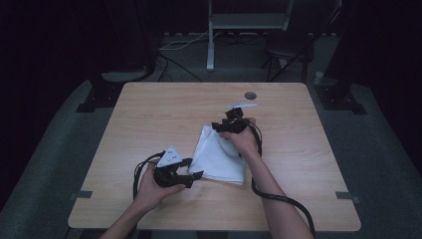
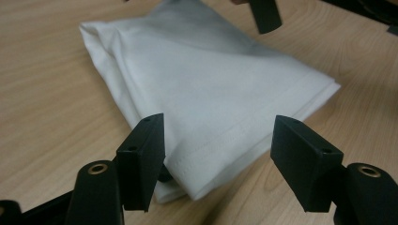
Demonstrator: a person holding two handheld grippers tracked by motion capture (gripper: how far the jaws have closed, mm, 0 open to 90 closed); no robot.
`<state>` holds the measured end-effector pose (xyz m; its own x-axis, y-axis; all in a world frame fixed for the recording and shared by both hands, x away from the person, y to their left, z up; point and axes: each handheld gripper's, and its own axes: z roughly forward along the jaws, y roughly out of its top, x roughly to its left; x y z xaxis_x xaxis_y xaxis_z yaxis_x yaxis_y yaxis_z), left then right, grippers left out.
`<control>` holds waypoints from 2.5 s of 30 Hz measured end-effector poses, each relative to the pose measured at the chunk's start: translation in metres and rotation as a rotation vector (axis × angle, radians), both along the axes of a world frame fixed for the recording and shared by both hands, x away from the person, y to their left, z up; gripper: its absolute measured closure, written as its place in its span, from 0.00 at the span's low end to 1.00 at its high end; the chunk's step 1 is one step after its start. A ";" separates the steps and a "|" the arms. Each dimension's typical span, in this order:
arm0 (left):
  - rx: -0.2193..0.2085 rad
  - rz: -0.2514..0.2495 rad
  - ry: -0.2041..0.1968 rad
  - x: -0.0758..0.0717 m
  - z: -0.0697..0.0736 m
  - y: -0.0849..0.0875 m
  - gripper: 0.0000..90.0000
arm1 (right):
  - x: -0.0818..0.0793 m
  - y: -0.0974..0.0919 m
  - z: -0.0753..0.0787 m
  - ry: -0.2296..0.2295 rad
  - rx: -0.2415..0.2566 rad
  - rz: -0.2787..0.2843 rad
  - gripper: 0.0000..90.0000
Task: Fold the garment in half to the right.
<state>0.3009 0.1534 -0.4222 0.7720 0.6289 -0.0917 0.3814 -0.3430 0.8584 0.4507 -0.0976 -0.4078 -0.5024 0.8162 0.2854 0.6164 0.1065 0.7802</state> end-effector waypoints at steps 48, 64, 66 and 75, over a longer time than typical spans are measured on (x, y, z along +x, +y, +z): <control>-0.023 -0.109 0.041 0.003 -0.015 -0.017 0.35 | -0.025 -0.031 -0.017 0.101 0.002 0.015 0.25; -0.063 -0.017 -0.049 -0.002 0.001 -0.009 0.23 | -0.053 -0.046 -0.005 -0.020 -0.034 0.062 0.15; -0.067 -0.001 -0.068 -0.004 0.003 -0.006 0.23 | -0.057 -0.050 -0.004 -0.037 -0.035 0.084 0.15; -0.105 0.028 -0.108 -0.007 0.009 0.006 0.23 | -0.083 -0.068 -0.008 -0.092 -0.049 0.170 0.14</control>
